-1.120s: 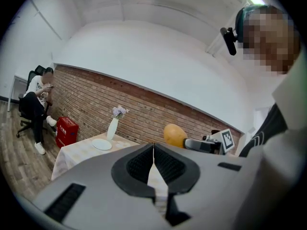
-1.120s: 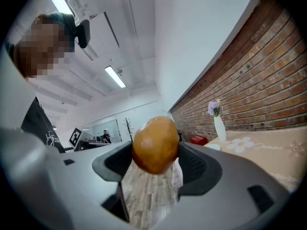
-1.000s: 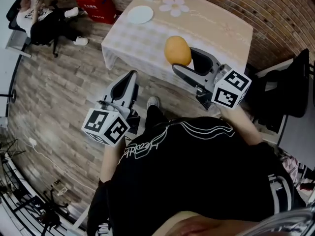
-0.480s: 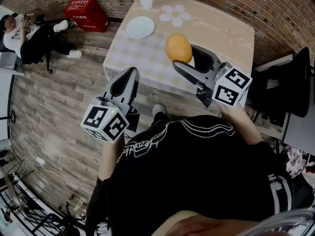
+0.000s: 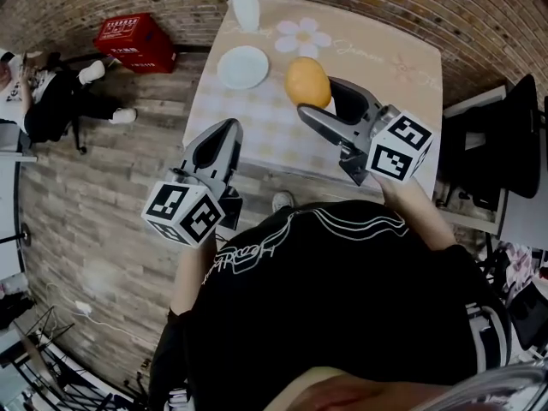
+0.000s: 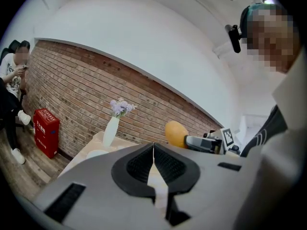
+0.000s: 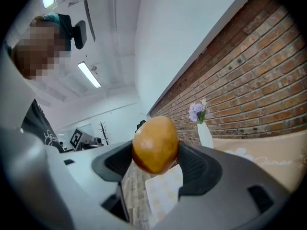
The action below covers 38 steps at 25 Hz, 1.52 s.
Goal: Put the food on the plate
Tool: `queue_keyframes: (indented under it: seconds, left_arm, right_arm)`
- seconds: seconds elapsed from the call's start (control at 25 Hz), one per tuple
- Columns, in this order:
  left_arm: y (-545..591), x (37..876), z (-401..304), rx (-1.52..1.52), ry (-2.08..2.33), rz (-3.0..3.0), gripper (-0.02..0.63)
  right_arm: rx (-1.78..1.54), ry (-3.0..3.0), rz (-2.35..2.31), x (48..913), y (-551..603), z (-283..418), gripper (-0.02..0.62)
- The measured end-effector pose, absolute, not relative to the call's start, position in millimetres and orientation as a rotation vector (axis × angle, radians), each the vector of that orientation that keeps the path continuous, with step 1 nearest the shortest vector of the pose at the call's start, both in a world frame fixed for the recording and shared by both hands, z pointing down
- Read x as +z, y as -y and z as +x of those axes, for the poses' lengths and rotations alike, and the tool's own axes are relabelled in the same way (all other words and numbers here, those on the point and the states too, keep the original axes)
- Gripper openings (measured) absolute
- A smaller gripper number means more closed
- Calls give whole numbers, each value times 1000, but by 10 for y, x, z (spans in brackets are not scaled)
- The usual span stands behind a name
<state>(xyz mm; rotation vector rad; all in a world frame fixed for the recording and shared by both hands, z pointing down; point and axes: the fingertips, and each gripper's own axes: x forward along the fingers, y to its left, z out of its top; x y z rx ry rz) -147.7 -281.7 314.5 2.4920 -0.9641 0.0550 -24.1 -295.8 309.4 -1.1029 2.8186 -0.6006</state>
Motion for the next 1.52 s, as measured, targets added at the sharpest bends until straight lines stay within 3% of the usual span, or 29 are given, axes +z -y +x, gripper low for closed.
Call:
queue_keyframes:
  seconds: [0.8,1.52]
  left_arm:
    - [3726,3687,-1930,68,930,2395,8]
    - [3991,4388,-2252,96,945,2235,8]
  right_arm:
    - [-669,-2880,-1200,3603,4055,-730,278]
    - [-689,-3097,-1331,4628,4868,-1081,278]
